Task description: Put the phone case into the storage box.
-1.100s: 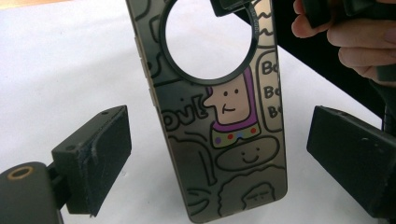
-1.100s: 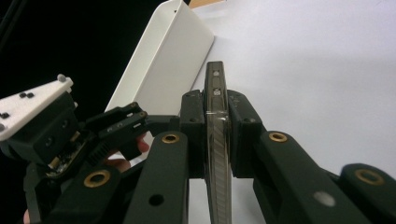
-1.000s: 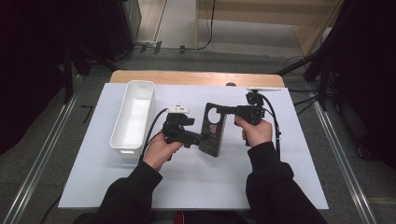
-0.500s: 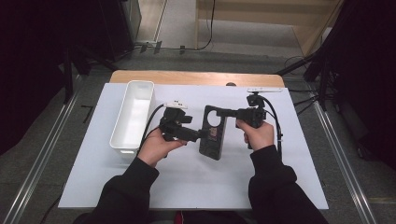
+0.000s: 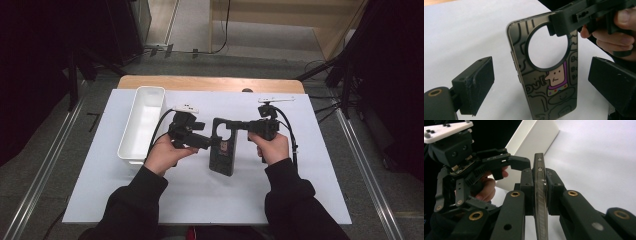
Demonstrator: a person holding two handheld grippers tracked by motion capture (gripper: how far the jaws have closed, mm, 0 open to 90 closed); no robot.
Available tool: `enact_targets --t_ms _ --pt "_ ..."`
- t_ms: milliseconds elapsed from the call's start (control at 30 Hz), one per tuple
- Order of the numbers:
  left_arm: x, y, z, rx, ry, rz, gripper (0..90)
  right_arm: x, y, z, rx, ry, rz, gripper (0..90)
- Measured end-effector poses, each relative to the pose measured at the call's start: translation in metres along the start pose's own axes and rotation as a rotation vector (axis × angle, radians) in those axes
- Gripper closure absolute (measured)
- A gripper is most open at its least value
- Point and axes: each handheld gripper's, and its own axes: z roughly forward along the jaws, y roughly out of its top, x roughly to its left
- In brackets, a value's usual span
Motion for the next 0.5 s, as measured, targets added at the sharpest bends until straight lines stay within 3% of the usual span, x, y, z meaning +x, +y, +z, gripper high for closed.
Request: enact_targets --t_ms 67,133,500 --pt "0.002 0.000 0.000 0.002 -0.003 -0.011 7.2 0.001 0.000 0.001 0.000 0.005 -0.006 77.1" --pt "0.005 0.001 0.002 0.005 -0.003 -0.024 15.5 0.002 0.000 0.001 0.002 0.007 -0.011 77.2" --pt "0.011 0.001 0.011 0.022 0.029 -0.051 15.6 0.004 -0.001 0.005 0.007 0.015 -0.022 77.1"
